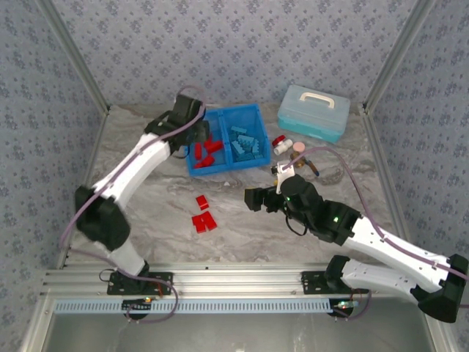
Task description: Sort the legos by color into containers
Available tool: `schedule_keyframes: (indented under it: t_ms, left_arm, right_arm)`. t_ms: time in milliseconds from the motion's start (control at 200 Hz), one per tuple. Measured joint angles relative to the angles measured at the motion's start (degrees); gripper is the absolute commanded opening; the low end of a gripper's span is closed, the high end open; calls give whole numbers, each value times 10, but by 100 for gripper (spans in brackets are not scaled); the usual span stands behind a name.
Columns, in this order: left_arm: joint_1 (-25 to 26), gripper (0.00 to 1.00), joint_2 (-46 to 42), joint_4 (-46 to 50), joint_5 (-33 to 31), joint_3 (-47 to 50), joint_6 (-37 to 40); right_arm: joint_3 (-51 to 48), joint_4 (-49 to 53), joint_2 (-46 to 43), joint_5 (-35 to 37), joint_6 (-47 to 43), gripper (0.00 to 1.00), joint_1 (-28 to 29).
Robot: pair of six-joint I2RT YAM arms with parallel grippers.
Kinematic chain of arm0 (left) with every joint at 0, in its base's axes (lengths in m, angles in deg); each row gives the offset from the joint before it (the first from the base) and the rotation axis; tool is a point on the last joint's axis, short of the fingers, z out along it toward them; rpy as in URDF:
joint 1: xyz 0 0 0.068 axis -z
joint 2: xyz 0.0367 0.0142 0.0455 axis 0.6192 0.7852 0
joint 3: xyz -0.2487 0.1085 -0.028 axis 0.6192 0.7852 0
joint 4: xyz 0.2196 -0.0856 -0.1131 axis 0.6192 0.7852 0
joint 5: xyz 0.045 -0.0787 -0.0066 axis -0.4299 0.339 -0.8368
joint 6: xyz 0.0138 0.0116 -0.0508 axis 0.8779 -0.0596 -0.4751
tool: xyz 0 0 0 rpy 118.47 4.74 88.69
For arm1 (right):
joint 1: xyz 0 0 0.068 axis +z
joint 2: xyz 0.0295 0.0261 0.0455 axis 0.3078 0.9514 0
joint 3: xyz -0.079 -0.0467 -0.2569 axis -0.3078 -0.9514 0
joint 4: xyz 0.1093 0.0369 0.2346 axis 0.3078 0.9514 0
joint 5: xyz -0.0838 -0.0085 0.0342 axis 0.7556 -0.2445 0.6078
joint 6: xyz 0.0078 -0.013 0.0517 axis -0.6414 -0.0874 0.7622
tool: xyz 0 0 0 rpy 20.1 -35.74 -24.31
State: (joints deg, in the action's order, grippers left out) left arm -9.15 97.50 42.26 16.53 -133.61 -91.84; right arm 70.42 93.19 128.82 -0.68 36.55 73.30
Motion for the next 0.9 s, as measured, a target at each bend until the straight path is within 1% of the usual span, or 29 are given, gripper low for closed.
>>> schedule_keyframes:
  t_ms: [70,175,275,380,485,635,794,899]
  left_arm:
    - [13,56,-80,-18,6,79,-28]
    - [29,56,-158,-37,9,189,-79]
    - [44,57,-186,-54,9,288,-138]
    - [58,58,-181,-68,14,363,-190]
    - [71,61,-153,-82,17,379,-223]
    - [87,62,-85,-112,22,372,-259]
    - [92,62,-26,-119,21,371,-279]
    - [92,59,3,-119,21,360,-280]
  right_arm:
    - [-3,-7,2,0,0,100,0]
    - [-8,-14,7,0,1,100,0]
    - [-9,-20,17,0,1,100,0]
    - [-9,-25,26,-1,1,100,0]
    - [-9,-27,29,-3,2,100,0]
    - [-10,-27,26,-5,9,100,0]
    - [-22,-26,8,-5,17,100,0]
    - [-23,-26,-1,-5,21,100,0]
